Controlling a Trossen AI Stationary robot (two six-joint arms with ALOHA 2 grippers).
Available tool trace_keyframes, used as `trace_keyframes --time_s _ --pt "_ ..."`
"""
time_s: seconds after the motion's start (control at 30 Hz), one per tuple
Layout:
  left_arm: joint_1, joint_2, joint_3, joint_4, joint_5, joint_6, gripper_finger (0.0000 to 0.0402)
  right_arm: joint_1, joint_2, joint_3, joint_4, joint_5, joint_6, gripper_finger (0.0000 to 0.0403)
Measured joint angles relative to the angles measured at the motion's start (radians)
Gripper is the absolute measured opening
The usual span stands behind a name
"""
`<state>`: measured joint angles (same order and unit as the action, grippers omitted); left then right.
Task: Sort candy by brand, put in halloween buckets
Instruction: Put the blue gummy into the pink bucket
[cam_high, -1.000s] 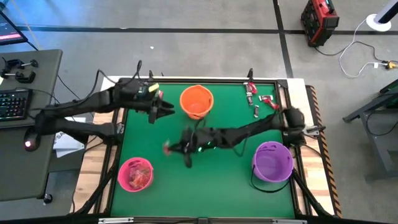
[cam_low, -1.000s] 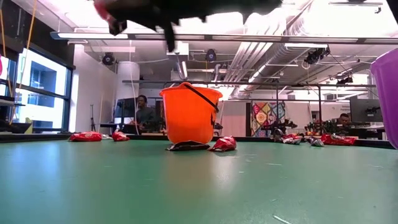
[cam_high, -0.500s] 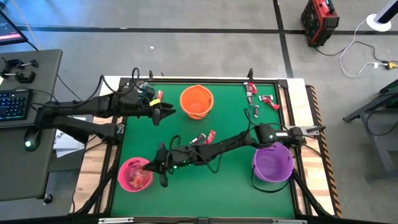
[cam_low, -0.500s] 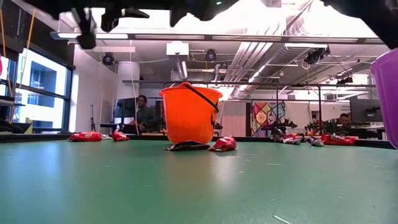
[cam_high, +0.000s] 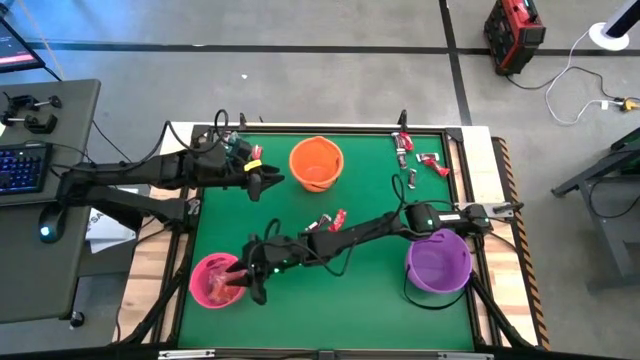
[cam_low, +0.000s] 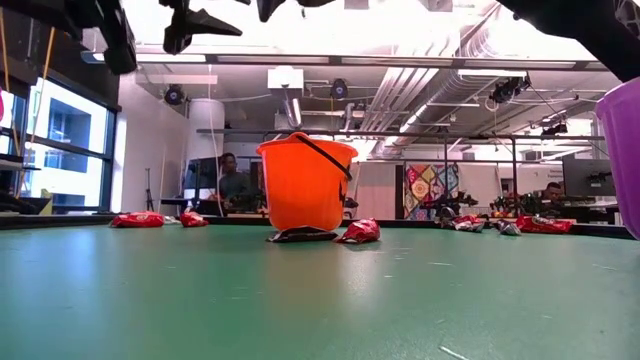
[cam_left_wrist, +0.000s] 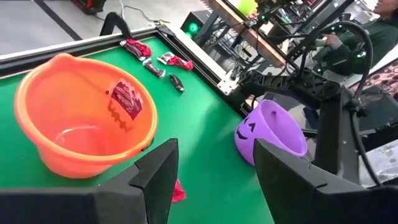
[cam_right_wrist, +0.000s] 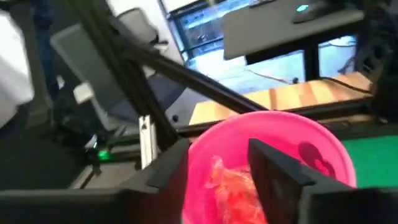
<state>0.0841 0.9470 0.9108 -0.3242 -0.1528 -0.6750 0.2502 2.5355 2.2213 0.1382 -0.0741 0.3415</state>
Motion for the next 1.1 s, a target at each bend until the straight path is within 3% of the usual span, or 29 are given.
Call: trace_keyframes --time_s 0.1,0.2,0.53,0.7,0.83,0.97,1.1 --pt "0.000 0.000 0.000 0.000 0.000 0.002 0.0197 -0.012 -0.004 0.052 -0.114 -0.067 -0.058 0.0196" --pt "0.000 -0.004 0.000 -0.002 0.000 0.025 0.0197 -0.033 -0.008 0.139 -0.340 -0.120 -0.160 0.0209" --pt "0.026 -0.045 0.000 -0.131 -0.041 0.040 0.0197 -0.103 -0.289 -0.151 -0.901 -0.145 -0.461 0.0204" --pt "0.042 -0.041 0.000 -0.225 -0.054 0.015 0.0197 -0.136 -0.475 -0.438 -0.903 -0.149 -0.446 0.0203" --pt "0.081 0.010 0.000 -0.361 -0.074 -0.102 0.0197 -0.139 -0.645 -0.705 -0.802 -0.123 -0.378 0.0203" --pt "0.278 0.100 0.000 -0.521 -0.068 -0.078 0.0197 -0.152 -0.812 -0.924 -0.657 -0.028 -0.259 0.0203" --pt "0.565 0.217 0.000 -0.479 -0.016 0.059 0.0197 -0.188 -0.920 -1.061 -0.566 0.036 -0.128 0.0203"
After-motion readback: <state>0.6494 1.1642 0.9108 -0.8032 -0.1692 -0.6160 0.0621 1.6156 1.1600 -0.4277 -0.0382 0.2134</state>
